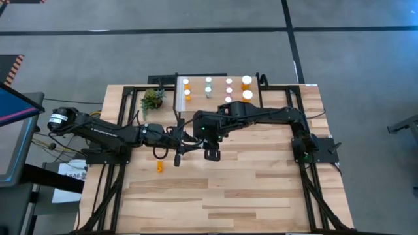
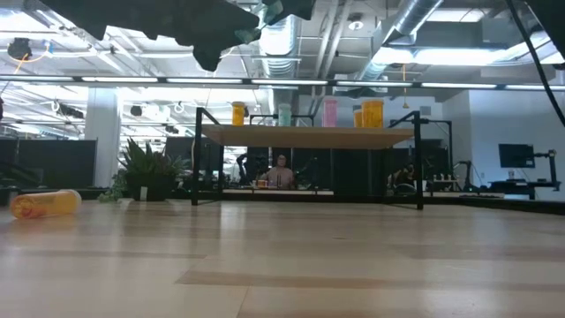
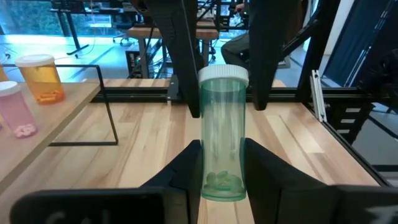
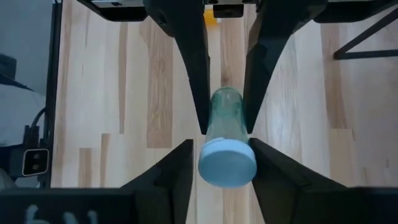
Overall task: Pick and place medicine bottles onto shelf by color
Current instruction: Put the green pill bottle on the shelf aligned with the other green pill bottles
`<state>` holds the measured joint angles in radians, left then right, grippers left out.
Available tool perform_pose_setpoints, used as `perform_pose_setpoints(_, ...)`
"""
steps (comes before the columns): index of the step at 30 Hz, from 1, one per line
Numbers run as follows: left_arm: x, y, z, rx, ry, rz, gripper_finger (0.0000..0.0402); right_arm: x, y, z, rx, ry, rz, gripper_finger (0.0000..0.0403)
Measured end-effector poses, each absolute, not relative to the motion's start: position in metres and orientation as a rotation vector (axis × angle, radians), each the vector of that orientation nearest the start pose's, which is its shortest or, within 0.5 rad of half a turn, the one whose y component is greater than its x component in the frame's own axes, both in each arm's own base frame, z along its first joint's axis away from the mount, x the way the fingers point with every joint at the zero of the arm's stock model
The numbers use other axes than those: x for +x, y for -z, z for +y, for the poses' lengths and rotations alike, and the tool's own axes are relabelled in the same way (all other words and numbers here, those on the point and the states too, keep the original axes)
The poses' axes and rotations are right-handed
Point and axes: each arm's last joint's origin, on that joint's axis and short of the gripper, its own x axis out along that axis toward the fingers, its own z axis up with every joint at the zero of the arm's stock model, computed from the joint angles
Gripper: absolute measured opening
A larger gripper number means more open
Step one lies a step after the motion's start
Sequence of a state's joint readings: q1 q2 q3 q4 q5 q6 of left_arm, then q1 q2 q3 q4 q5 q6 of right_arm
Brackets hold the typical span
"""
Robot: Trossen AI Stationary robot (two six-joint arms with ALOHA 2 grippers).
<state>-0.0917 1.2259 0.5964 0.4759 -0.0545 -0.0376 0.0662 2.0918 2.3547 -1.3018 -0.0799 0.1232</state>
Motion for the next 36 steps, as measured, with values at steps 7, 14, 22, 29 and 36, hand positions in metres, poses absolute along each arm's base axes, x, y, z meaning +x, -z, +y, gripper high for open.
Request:
perform_pose_setpoints(7, 0.259, -0.241, -0.022, -0.026, 0.028, 0.154, 0.0085, 0.414, -0.368, 0.030, 0.169, -0.033, 1.112, 0.0234)
perform_pose_setpoints(14, 0.259, -0.245, -0.022, -0.029, 0.024, 0.120, 0.0085, 0.383, -0.400, 0.036, 0.175, 0.024, 1.078, 0.0259)
perform_pose_setpoints(22, 0.259, -0.261, -0.026, -0.063, 0.131, -0.052, 0.0086, 0.328, -0.444, 0.087, -0.007, 0.174, 0.784, 0.0260)
perform_pose_setpoints(29, 0.252, -0.270, -0.042, -0.052, 0.189, -0.230, 0.0086, 0.305, -0.392, 0.120, 0.005, 0.142, 0.568, 0.0260)
perform_pose_setpoints(36, 0.248, -0.274, -0.053, -0.060, 0.206, -0.302, 0.0086, 0.289, -0.320, 0.116, 0.097, 0.060, 0.122, 0.0260)
